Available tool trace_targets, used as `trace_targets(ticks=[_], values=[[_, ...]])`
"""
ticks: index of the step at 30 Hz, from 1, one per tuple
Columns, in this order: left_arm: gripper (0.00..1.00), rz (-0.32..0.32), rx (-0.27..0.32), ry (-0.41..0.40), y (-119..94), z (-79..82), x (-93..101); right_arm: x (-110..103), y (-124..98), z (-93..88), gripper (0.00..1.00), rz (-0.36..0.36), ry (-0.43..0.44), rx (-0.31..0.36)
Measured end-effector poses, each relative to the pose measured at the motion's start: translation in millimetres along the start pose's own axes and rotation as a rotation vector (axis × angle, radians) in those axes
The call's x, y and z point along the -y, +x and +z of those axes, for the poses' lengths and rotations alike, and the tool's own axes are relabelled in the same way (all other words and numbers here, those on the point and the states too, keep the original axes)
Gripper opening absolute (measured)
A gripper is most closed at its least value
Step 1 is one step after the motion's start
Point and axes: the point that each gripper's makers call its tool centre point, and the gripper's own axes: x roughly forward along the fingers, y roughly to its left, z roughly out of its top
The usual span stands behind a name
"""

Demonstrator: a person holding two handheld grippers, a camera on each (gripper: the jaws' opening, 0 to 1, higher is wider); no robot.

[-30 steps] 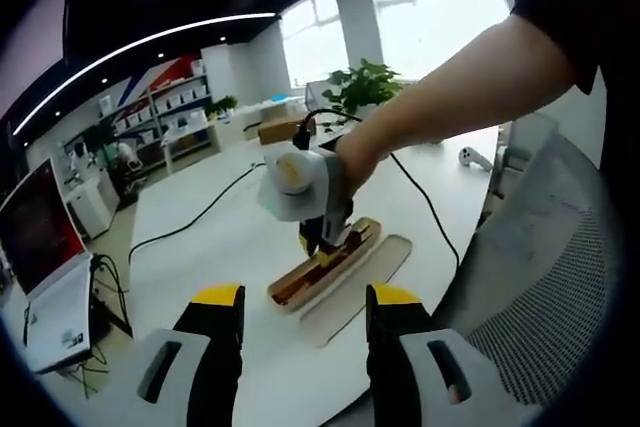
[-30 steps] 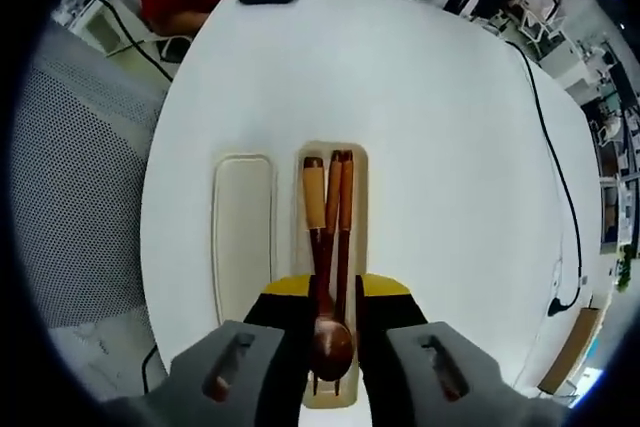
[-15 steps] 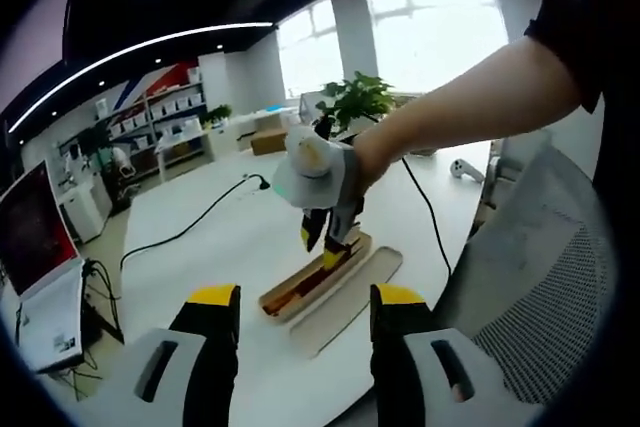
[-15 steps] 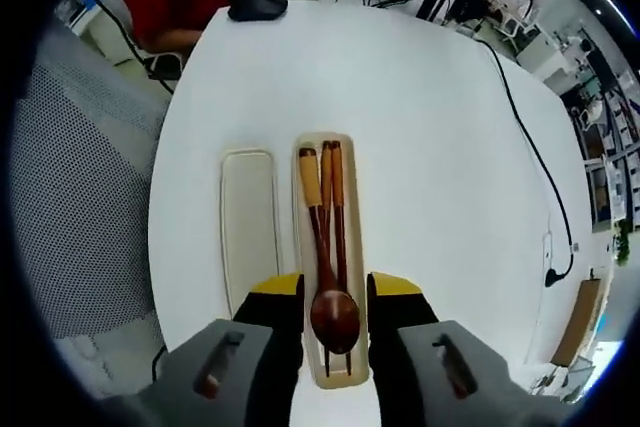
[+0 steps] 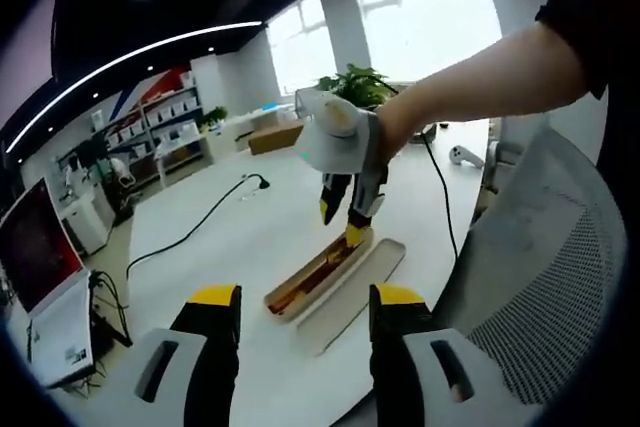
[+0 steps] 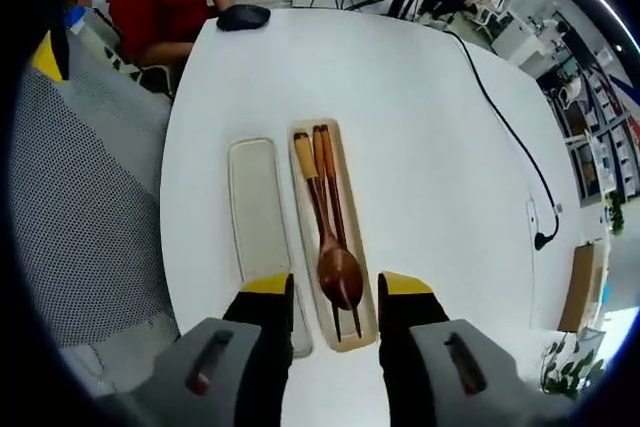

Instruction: Arrange the utensils inside the cutlery case until each visible utensil rests in its matching compartment.

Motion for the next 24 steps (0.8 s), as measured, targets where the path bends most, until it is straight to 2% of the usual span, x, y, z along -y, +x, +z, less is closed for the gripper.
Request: trace_targets(ticks=[9, 13, 22, 24], values=[[0.53, -0.007, 0.013, -0.002, 0.2, 3.1, 2.5, -10.5, -20.1, -34.0, 0.33, -0.023, 0.044, -0.005], [0.53, -0.023, 0.024, -0.031, 0.3, 4.7, 6.2, -13.3, -26.1, -48.4, 0.33, -0.017, 0.072, -0.005], [0.53, -0.027, 0.014, -0.027, 0.6, 2.1, 6.2, -26.2, -33.1, -73.7, 0.33, -0.017, 0.133, 0.006], [0.53, -0.03, 0.015, -0.034, 0.5, 2.4, 6.8, -30.8, -33.8, -76.7, 0.31, -0.009, 0.152, 0.012]])
